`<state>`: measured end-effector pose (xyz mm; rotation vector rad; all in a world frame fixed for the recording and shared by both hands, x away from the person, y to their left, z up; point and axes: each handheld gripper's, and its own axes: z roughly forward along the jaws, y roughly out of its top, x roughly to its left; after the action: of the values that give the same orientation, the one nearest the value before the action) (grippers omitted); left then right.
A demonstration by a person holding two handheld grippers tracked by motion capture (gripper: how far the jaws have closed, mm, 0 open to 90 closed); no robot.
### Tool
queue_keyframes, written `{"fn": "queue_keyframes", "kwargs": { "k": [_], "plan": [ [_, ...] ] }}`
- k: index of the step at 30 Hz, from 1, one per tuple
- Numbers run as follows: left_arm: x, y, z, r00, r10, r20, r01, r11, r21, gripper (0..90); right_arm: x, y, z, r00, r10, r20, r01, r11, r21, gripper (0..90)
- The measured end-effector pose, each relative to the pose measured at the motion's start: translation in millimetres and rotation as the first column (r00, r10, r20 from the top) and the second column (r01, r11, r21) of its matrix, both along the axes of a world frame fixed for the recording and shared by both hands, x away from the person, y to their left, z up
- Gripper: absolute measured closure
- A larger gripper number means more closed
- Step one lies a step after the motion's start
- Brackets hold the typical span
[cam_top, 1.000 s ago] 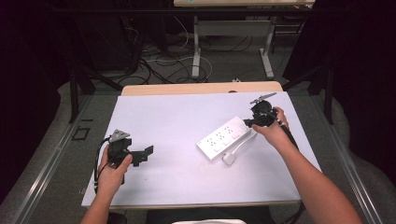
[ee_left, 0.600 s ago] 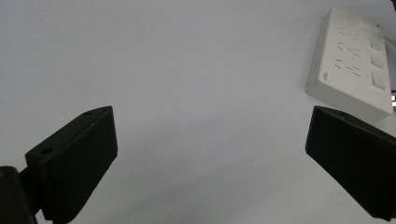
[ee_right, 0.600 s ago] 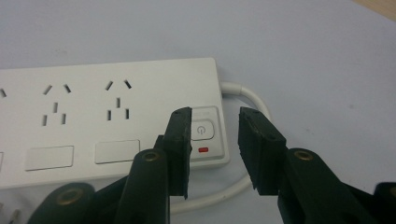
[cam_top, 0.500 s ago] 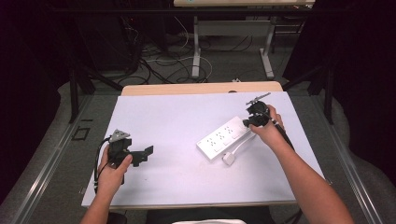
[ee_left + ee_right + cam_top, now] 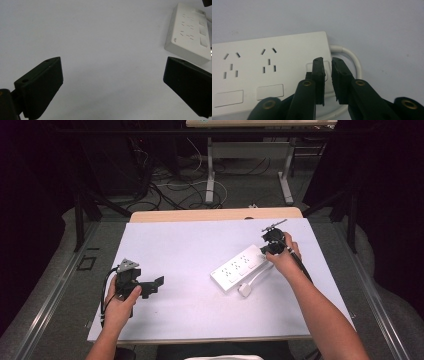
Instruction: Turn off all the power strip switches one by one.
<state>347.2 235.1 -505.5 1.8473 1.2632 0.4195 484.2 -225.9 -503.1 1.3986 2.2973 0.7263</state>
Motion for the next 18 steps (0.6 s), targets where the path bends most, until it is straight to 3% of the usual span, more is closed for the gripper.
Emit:
{"fn": "queue_keyframes", "kwargs": {
  "k": [6,16,18],
  "plan": [
    [0.1,-0.3,-0.3,1.0,0.0,-0.003,0.0,1.0,0.003,2.7,2.7,-1.4,-4.2,0.9998,0.006,-0.017,-0.006,0.9997,0.023,89.9],
    [0.3,0.1,-0.5,1.0,-0.001,-0.005,0.001,0.9999,0.012,2.8,4.6,1.0,-7.6,0.9992,0.008,-0.04,-0.007,0.9998,0.019,90.0],
    [0.3,0.1,-0.6,1.0,-0.001,-0.005,0.001,0.9999,0.012,2.8,5.6,0.3,-9.4,0.9992,0.01,-0.038,-0.01,0.9999,-0.001,90.0]
  ]
}}
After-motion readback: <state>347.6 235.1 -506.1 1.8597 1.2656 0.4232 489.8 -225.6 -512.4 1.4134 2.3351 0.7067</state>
